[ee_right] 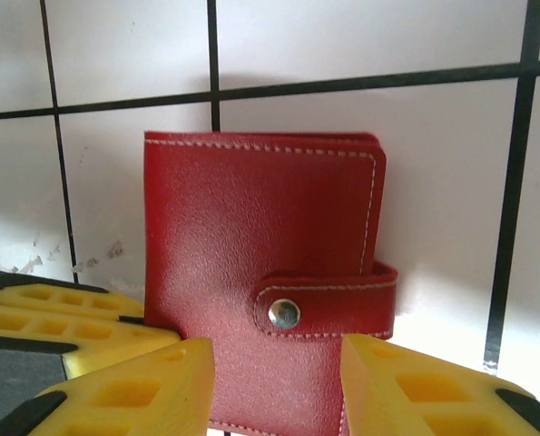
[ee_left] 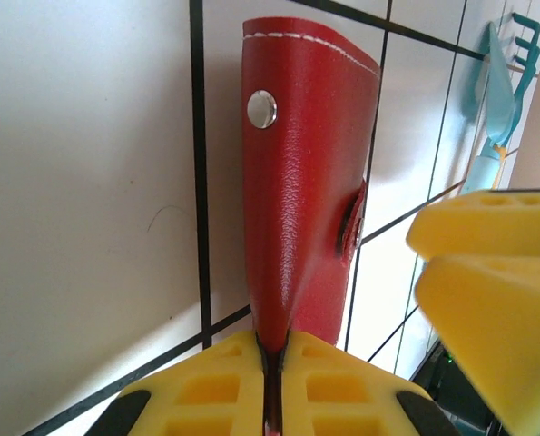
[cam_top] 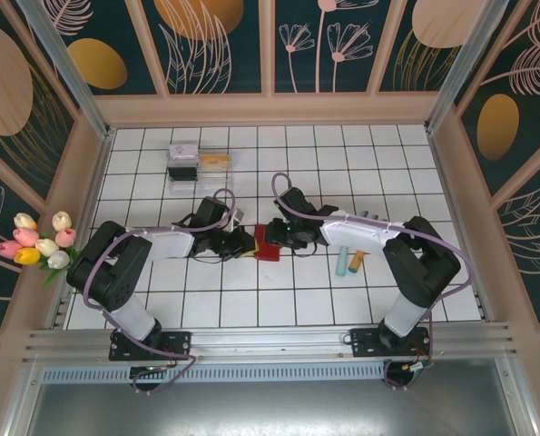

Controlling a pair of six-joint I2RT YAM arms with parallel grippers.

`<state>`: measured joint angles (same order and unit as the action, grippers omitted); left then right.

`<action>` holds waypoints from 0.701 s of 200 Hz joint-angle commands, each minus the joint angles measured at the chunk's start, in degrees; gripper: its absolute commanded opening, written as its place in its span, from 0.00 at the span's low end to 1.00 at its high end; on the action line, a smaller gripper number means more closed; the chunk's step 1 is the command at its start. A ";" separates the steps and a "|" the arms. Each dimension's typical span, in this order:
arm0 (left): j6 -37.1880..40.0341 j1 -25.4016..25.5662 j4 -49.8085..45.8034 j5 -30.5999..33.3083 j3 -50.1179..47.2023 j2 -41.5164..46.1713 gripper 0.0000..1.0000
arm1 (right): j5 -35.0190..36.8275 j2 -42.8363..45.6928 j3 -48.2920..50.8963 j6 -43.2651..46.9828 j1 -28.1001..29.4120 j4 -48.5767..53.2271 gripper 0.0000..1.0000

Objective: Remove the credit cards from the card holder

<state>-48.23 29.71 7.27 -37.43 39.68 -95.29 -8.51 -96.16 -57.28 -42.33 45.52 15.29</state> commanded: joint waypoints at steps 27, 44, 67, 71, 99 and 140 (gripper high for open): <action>0.44 0.40 0.55 -0.69 1.30 1.86 0.09 | 0.96 -2.56 -2.46 -0.52 0.46 1.59 0.42; 0.49 0.43 0.94 -1.10 1.03 1.77 0.08 | 1.12 -3.98 -3.52 -0.55 0.41 2.02 0.42; 0.35 0.43 1.16 -1.15 0.84 1.90 0.08 | 1.30 -4.80 -3.89 -0.59 0.45 1.98 0.42; 0.33 0.43 1.13 -1.15 0.84 1.99 0.08 | 1.43 -4.92 -4.02 -0.61 0.44 2.00 0.42; 0.02 0.41 1.69 -1.33 0.72 2.12 0.07 | 1.61 -5.77 -4.14 -0.65 0.35 2.65 0.40; -0.51 0.40 2.16 -0.57 0.26 2.56 0.04 | 3.44 -5.90 -3.68 -1.01 -0.05 4.33 0.38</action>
<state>-48.27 29.71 7.49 -37.50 39.83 -94.74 -7.57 -101.27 -59.90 -42.39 45.76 16.47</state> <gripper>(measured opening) 0.072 0.385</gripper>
